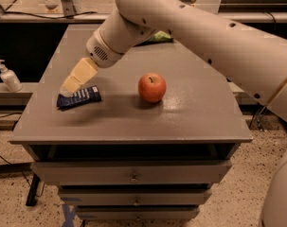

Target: Pick rxbar blueberry

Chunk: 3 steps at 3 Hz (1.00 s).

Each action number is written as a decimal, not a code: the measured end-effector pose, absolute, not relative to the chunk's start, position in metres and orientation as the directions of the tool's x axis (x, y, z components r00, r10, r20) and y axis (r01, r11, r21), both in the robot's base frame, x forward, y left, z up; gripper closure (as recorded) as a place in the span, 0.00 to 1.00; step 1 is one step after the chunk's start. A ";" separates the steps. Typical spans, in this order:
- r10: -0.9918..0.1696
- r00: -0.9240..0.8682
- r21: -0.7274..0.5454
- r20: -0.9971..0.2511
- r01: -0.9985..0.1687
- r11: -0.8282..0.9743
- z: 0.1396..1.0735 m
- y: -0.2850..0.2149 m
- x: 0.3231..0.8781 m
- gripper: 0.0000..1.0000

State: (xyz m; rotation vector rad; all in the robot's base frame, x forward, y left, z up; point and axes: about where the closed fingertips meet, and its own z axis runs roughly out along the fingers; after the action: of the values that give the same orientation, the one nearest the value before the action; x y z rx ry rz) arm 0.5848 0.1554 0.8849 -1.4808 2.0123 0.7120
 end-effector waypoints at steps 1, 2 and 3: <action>-0.663 -0.290 0.152 -0.690 -0.954 0.258 0.870 0.170 0.577 0.00; -0.669 -0.296 0.175 -0.682 -0.954 0.243 0.852 0.179 0.567 0.00; -0.689 -0.278 0.172 -0.670 -0.960 0.220 0.836 0.186 0.568 0.00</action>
Offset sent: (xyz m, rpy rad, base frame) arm -0.0278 0.0302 -0.0555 0.0142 0.1011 0.0268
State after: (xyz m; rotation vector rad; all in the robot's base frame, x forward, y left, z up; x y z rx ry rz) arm 0.5677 0.1861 0.8364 -1.5190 2.0446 0.7952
